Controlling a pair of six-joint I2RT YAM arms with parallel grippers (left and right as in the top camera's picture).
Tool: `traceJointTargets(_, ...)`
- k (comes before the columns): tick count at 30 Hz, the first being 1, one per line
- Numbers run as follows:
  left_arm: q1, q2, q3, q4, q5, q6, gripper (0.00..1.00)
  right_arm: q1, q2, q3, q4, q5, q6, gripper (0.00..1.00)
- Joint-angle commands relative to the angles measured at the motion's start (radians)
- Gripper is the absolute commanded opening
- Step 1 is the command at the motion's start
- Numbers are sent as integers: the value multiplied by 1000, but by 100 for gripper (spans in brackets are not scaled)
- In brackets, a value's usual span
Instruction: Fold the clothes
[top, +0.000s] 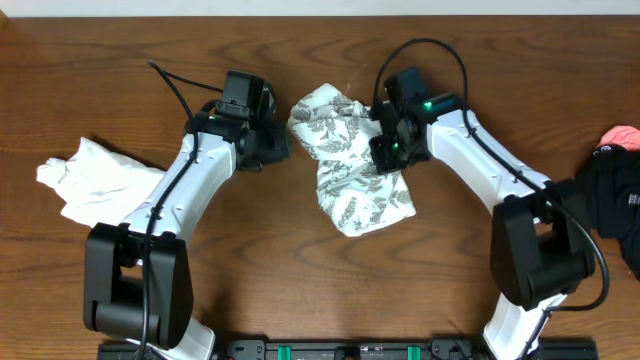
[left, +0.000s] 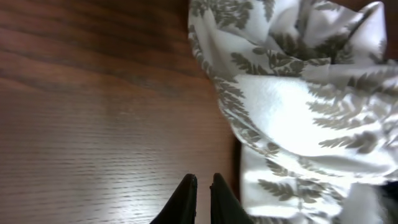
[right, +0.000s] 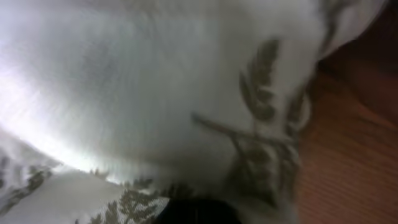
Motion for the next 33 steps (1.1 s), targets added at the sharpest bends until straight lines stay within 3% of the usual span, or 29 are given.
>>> traceJointTargets(1, -2, 3, -3, 18, 106, -18, 10, 13, 22, -13, 6, -35, -79, 5)
traceJointTargets(13, -87, 14, -3, 271, 181, 57, 12, 12, -241, 3, -28, -127, -52, 6)
traceJointTargets(25, -126, 225, -3, 392, 152, 49, 8, 32, -137, -47, -51, -425, -83, 2)
traceJointTargets(29, -125, 269, -3, 454, 151, 49, 8, 37, -79, -85, -88, -348, -82, 1)
traceJointTargets(33, -123, 275, -3, 487, 151, 49, 8, 19, -50, -135, -142, -118, -11, 1)
